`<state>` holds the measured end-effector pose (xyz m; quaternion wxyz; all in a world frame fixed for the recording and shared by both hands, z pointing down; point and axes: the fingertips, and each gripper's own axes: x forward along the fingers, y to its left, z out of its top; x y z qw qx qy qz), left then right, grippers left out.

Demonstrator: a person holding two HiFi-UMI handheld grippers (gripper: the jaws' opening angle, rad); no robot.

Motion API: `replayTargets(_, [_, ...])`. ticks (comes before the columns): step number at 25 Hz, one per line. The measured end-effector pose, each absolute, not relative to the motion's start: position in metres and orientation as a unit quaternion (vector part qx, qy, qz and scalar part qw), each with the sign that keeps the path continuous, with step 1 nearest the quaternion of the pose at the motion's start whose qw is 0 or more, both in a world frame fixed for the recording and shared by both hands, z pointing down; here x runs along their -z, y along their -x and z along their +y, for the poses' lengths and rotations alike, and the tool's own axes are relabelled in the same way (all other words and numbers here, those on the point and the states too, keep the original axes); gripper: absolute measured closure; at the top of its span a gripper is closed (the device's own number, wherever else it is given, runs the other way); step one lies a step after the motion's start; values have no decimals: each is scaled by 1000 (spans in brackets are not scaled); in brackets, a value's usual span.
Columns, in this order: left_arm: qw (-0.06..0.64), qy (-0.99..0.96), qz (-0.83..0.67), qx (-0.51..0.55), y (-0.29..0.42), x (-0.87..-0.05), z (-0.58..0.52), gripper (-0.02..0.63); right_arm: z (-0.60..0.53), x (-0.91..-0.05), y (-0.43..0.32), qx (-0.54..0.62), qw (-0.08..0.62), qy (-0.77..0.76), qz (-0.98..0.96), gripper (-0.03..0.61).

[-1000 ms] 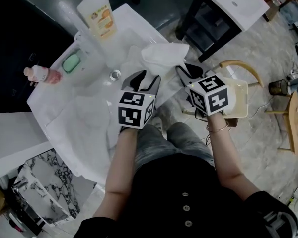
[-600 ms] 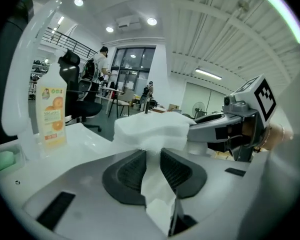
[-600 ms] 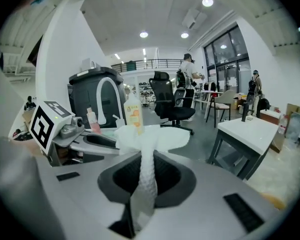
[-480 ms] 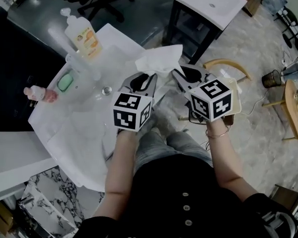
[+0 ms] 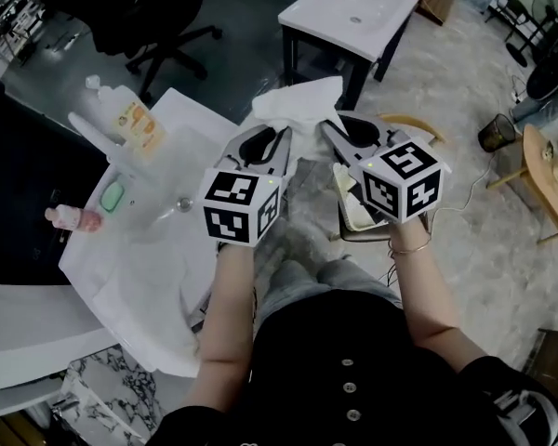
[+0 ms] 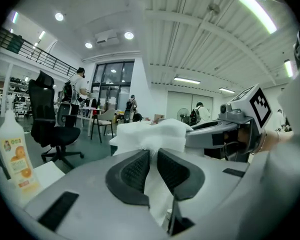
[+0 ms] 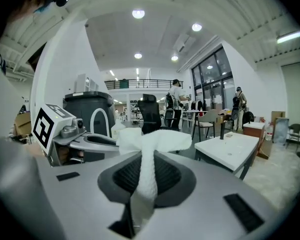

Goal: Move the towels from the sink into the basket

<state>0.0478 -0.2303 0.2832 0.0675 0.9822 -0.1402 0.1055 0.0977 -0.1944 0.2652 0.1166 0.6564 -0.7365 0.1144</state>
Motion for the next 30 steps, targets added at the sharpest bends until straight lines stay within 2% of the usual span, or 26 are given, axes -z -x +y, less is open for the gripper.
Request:
replayTargets(15, [29,-996,-39,-81,-190,-243,-134,565,-93,-223,-235,-83,107,-727,-673,531])
replayTargets(30, [82,-989,26,-117,-294,-281,-65,566,-23,-265,-342,-144,110,-750,-636,529])
